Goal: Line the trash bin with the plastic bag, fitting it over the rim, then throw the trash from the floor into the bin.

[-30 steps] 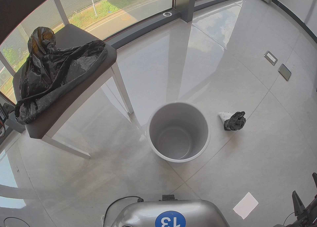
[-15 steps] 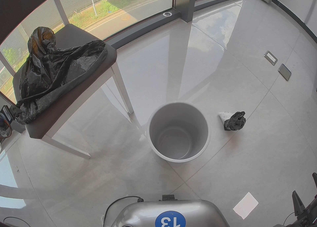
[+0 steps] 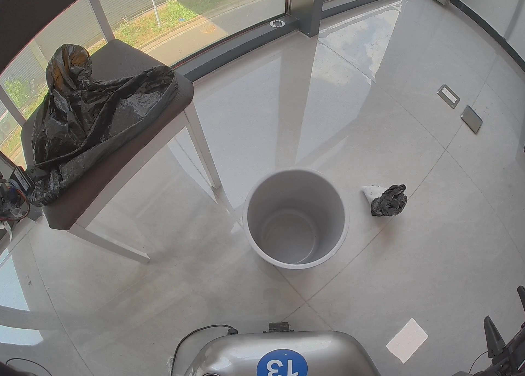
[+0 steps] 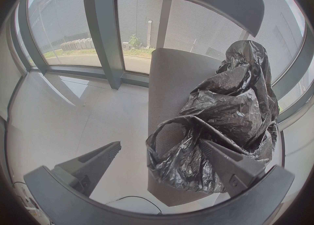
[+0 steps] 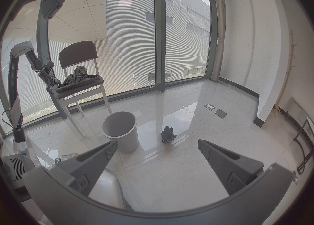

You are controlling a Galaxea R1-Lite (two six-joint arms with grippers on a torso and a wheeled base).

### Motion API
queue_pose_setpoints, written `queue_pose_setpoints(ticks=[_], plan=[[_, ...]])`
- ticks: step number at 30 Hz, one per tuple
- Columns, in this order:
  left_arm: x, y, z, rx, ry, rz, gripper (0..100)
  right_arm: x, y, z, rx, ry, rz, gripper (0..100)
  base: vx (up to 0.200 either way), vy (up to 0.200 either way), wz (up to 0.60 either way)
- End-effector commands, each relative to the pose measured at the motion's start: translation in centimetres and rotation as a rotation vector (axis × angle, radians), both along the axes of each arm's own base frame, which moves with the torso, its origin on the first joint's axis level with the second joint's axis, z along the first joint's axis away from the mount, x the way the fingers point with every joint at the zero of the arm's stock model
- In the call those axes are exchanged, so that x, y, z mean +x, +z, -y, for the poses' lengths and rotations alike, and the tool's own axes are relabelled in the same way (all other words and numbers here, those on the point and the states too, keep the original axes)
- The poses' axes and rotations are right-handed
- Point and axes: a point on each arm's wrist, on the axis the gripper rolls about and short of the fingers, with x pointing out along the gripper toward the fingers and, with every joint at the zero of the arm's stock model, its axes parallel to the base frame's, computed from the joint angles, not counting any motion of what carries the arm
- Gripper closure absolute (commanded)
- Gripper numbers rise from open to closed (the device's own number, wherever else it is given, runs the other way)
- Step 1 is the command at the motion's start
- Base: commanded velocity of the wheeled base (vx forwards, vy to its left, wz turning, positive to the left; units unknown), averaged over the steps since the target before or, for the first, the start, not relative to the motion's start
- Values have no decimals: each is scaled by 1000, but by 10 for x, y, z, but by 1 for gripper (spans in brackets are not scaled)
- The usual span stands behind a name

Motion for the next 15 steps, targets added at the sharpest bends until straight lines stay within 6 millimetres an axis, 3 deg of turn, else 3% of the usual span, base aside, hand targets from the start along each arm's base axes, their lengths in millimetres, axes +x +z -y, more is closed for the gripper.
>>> queue_pose_setpoints(ticks=[1, 2, 3, 15], plan=[[2, -2, 2, 0, -11, 7, 0, 0, -5, 0, -1, 1, 0, 0, 0, 0, 0], [2, -4, 2, 3, -11, 14, 0, 0, -5, 0, -1, 1, 0, 0, 0, 0, 0], [2, -5, 2, 5, -11, 27, 100, 0, -5, 0, -1, 1, 0, 0, 0, 0, 0], [2, -10, 0, 4, -29, 58, 100, 0, -5, 0, -1, 1, 0, 0, 0, 0, 0]])
